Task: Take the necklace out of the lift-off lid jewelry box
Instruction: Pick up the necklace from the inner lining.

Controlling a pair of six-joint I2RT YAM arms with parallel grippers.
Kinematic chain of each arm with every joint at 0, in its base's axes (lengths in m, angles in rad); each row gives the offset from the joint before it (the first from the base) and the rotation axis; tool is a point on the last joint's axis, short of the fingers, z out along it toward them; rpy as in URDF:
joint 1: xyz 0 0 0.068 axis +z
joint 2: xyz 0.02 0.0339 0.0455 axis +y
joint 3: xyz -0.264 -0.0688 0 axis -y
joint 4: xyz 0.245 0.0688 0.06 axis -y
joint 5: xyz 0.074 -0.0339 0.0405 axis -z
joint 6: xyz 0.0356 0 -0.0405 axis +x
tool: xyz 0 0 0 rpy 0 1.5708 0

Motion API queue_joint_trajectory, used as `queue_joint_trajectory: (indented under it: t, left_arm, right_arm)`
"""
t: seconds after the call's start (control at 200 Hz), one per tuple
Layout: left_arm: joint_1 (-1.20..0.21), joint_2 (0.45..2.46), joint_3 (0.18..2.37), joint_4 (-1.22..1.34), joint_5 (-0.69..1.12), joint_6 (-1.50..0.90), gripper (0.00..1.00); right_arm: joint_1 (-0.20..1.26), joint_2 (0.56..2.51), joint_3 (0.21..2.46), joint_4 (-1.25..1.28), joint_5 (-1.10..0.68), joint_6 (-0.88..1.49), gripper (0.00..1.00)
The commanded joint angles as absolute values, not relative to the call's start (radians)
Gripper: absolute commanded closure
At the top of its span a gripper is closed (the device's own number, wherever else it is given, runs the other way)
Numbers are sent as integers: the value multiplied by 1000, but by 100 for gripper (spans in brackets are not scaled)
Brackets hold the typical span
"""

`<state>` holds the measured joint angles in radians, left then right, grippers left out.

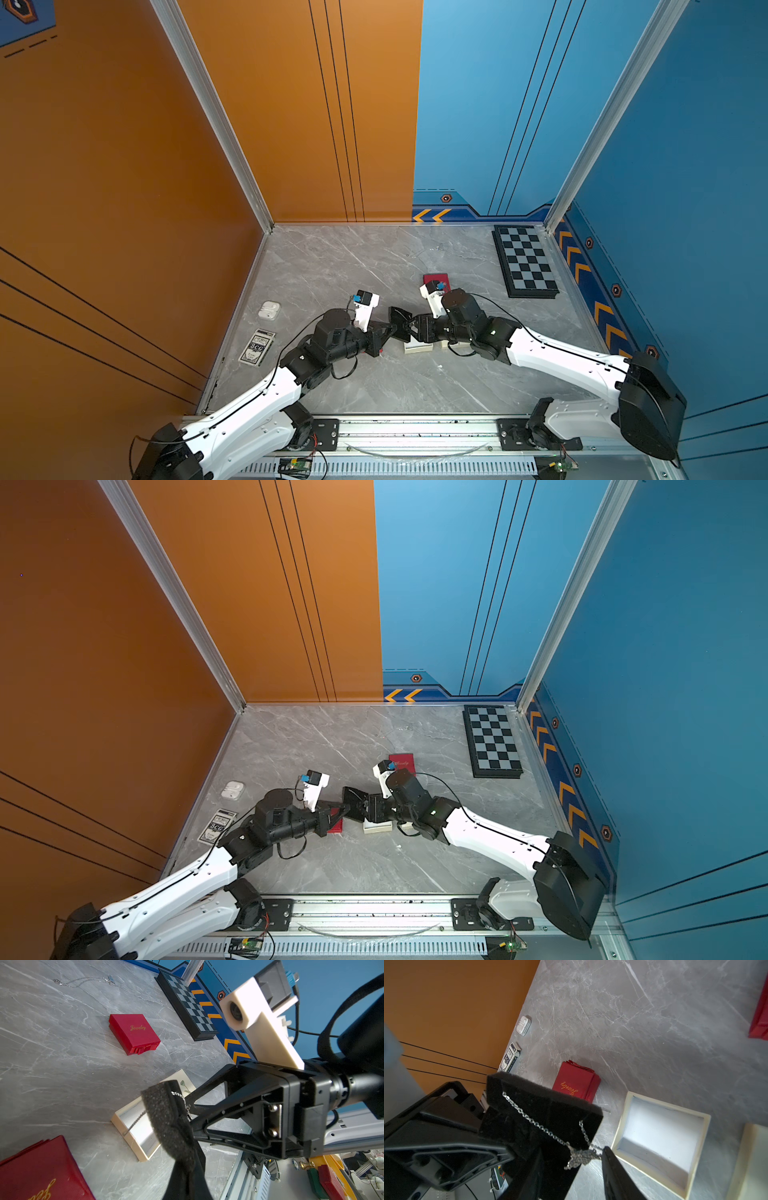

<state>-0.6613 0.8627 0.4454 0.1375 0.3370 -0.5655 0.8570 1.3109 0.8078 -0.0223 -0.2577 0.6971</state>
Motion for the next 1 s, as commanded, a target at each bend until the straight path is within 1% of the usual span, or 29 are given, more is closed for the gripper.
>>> queue_joint_trajectory:
  t: [0.0,0.626,0.811,0.871,0.936,0.996]
  left_arm:
    - [-653,847,440,137,337,-540,100]
    - [-653,833,435,138,351,-538,100]
    - [-652,822,431,138,351,-536,100]
    - [-652,821,431,138,352,-537,100]
    - [-652,819,431,137,354,-536,100]
    - [-652,818,430,138,354,-536,100]
  right_arm:
    - [852,1322,821,4,-281,704,53]
    - [846,1364,886,-19,-310,660,76]
    - [840,1387,913,-39,-314,640,87]
    - [838,1389,917,-44,-315,634,86]
    - [835,1387,919,-56,-310,628,76]
    - [829,1378,914,-58,-308,626,71]
